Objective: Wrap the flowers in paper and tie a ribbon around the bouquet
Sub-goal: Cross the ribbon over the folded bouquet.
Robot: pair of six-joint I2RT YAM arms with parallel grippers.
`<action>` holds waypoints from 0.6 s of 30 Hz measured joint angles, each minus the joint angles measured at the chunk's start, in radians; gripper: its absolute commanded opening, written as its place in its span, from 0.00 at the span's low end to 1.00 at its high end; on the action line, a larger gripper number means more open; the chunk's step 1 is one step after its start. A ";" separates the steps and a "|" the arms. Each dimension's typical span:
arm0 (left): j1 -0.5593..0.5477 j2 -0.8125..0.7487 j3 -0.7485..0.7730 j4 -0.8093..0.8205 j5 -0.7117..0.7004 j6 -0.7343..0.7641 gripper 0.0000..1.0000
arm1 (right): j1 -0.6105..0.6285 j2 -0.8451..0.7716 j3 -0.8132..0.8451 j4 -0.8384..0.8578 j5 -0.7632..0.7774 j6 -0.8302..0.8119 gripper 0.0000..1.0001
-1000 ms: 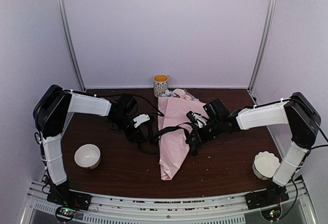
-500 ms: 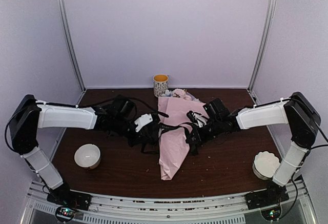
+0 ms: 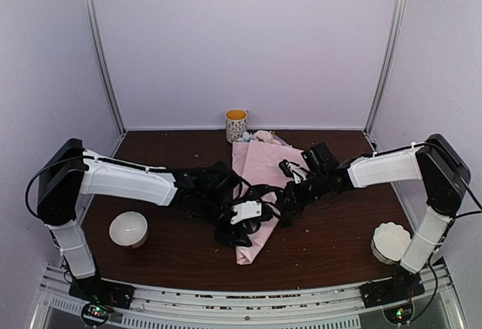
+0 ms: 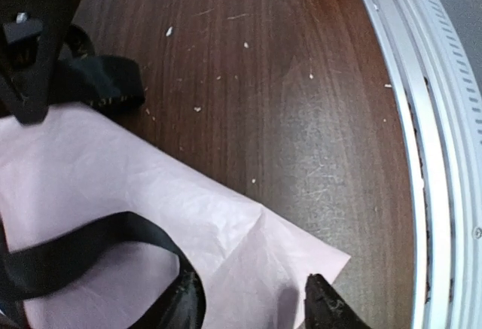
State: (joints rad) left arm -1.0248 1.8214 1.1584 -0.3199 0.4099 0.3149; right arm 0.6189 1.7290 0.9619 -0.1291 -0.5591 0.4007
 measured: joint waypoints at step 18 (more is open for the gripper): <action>-0.047 -0.324 -0.047 0.000 -0.255 0.127 0.98 | -0.004 0.010 0.000 0.012 0.000 0.011 0.00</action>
State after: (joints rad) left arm -1.0721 1.4971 1.1118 -0.3199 0.1551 0.4416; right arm 0.6151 1.7393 0.9623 -0.1173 -0.5594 0.4118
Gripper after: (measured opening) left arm 0.978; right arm 0.005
